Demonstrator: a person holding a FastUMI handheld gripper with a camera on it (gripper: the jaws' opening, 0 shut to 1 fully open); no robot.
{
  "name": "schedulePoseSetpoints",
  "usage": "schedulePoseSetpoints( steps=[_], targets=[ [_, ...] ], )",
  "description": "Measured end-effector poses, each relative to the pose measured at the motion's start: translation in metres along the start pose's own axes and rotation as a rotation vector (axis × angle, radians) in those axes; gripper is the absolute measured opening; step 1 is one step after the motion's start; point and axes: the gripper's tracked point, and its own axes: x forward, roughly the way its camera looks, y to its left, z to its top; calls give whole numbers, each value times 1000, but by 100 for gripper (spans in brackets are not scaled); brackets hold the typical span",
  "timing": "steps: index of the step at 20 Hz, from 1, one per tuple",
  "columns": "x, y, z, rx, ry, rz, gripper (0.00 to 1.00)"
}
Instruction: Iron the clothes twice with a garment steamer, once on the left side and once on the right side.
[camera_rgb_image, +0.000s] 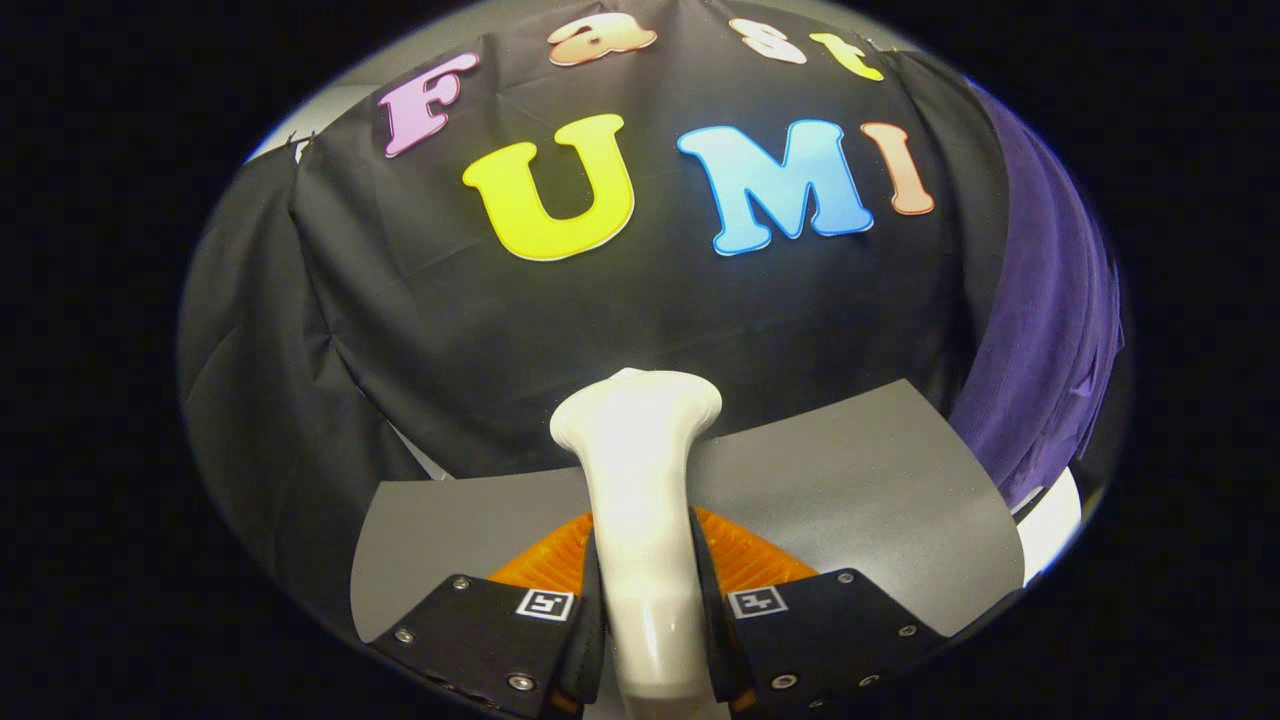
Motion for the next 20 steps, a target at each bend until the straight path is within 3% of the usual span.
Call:
schedulePoseSetpoints(
  steps=[9, 16, 20],
  targets=[
    [-105, -32, -5, -95, -125, -39, 41],
    [-199, -54, -24, -117, -254, 11, 41],
    [-250, -83, -43, -160, -325, -3, 41]
  ],
)
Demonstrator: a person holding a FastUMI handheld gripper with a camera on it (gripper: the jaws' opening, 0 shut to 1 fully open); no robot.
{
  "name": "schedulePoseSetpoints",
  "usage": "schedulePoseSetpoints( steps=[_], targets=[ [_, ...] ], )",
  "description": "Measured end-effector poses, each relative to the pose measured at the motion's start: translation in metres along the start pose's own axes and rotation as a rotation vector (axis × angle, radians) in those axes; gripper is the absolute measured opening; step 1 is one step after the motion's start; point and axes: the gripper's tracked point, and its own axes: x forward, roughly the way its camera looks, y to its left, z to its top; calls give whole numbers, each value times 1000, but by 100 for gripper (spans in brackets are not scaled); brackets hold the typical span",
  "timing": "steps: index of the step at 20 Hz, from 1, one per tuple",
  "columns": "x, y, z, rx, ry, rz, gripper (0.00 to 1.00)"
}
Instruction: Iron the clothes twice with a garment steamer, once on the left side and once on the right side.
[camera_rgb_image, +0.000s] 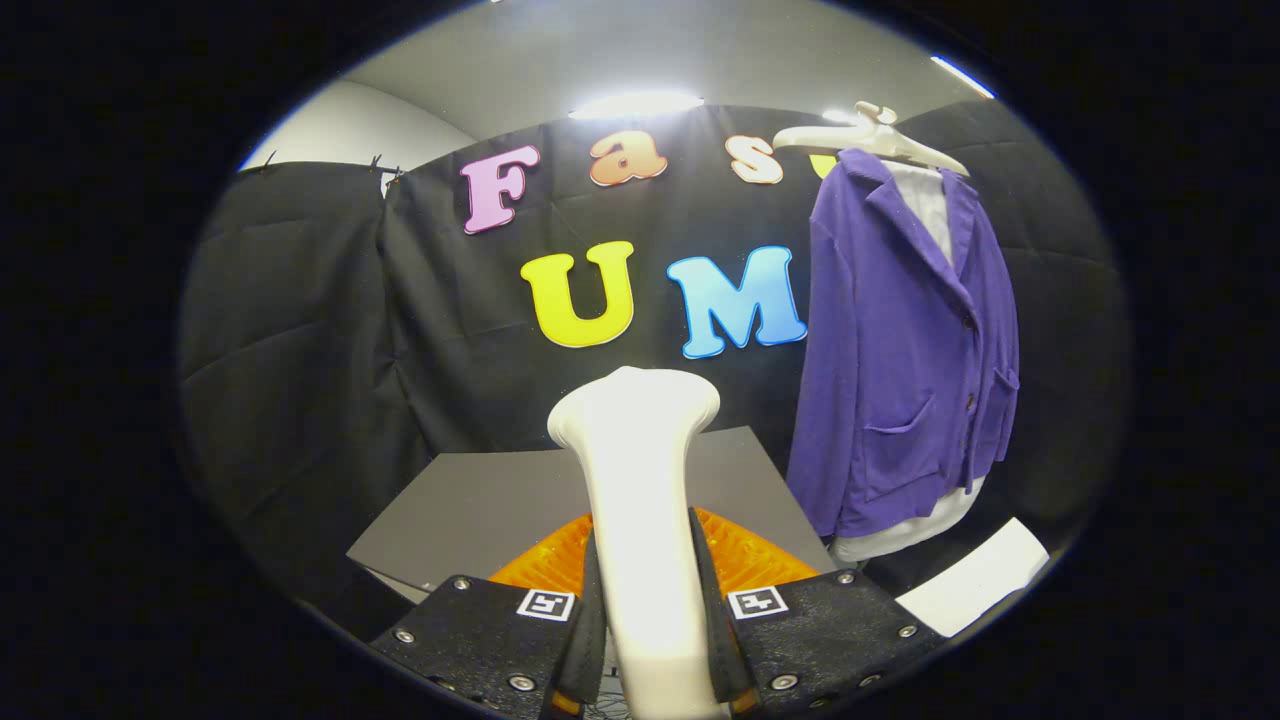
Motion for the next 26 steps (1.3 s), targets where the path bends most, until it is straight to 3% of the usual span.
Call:
schedulePoseSetpoints(
  steps=[5, 12, 18, 26],
  targets=[
    [-58, -39, -23, -29, -36, -15, 42],
    [-124, -119, -35, -40, -72, -110, 43],
    [-154, -151, 20, 46, -252, -86, 43],
    [-120, -194, 93, 62, -426, -160, 43]
  ],
)
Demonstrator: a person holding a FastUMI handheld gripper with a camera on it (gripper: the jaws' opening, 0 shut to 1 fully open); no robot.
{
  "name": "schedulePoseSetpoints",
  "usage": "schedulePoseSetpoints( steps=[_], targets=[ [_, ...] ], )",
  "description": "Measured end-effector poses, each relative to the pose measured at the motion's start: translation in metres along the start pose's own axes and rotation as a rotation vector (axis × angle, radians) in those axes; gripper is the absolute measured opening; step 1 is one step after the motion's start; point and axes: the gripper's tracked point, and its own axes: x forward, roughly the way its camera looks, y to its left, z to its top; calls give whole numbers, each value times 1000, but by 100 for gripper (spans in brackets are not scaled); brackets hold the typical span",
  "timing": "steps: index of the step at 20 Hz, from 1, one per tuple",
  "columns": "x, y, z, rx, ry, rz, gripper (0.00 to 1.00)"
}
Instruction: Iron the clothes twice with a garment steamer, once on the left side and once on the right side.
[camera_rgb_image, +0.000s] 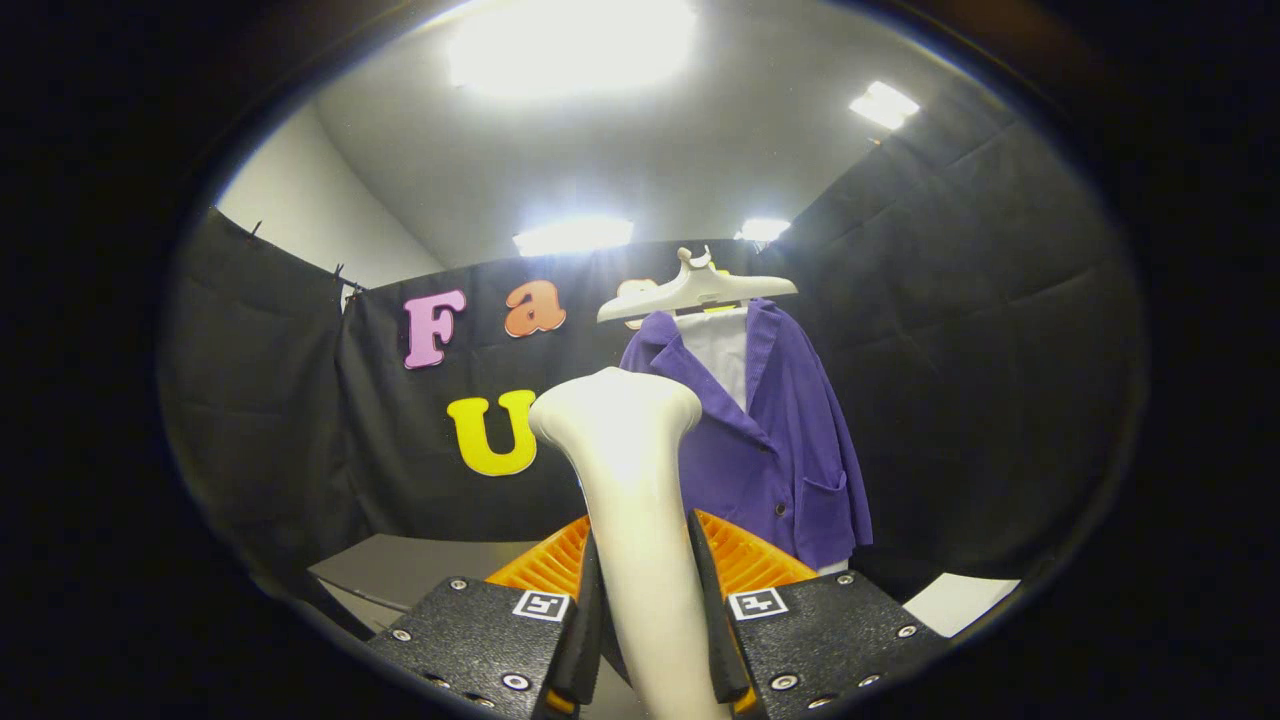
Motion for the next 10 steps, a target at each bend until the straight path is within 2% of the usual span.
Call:
schedulePoseSetpoints(
  steps=[10],
  targets=[
    [113, -22, 19, -46, -84, -81, 43]
  ],
)
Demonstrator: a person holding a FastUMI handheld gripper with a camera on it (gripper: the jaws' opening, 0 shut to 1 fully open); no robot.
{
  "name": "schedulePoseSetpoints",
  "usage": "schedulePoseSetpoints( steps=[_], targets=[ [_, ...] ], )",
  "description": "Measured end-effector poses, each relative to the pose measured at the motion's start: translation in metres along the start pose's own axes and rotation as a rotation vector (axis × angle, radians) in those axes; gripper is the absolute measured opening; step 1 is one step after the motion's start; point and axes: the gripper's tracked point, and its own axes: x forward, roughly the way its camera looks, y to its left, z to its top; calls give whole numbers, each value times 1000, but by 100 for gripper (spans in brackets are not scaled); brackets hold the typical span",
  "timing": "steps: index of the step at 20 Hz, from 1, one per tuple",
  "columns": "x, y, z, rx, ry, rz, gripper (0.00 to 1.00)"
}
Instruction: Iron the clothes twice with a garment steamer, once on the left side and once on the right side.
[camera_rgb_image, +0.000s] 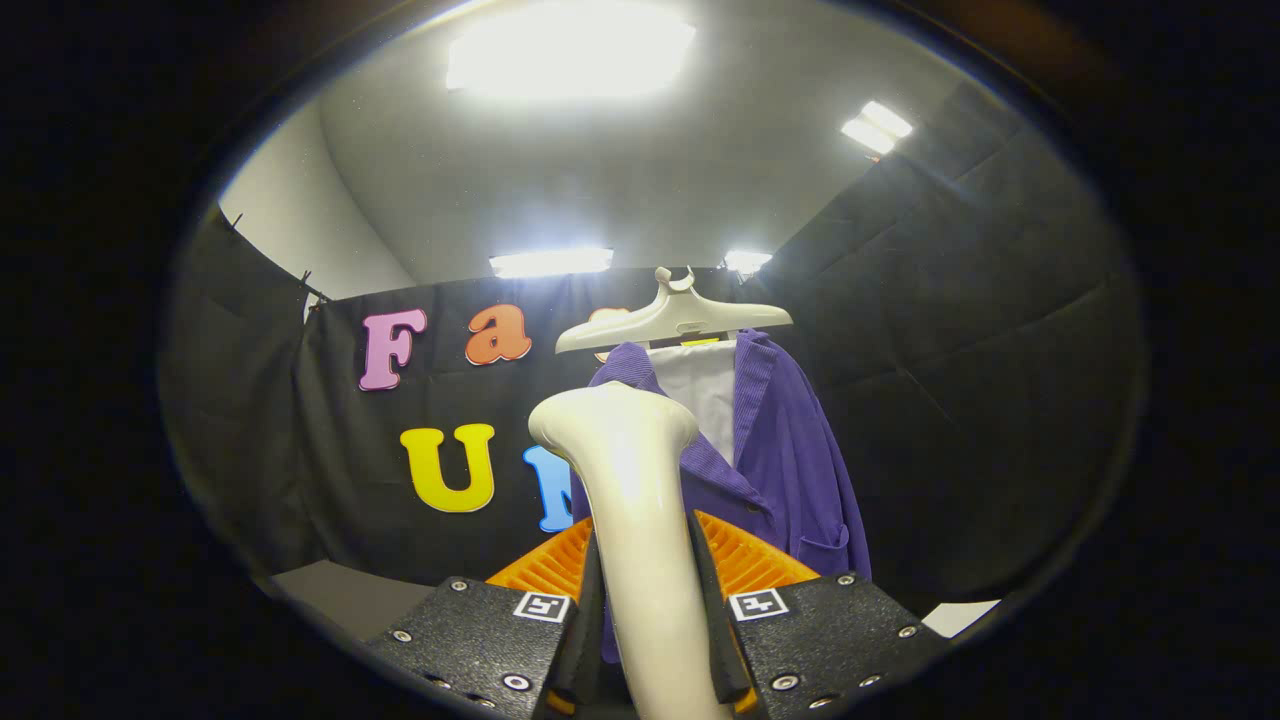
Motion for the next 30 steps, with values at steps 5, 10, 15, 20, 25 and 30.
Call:
schedulePoseSetpoints(
  steps=[5, 10, 15, 20, 25, 30],
  targets=[
    [53, -1, -3, -22, -8, -29, 43],
    [101, -1, -14, -28, 4, -50, 43],
    [129, -3, -56, -47, 73, -65, 43],
    [122, -10, -90, -20, 103, -79, 44],
    [104, -20, -141, -46, 189, -84, 44],
    [80, -27, -180, -71, 243, -89, 44]
  ],
)
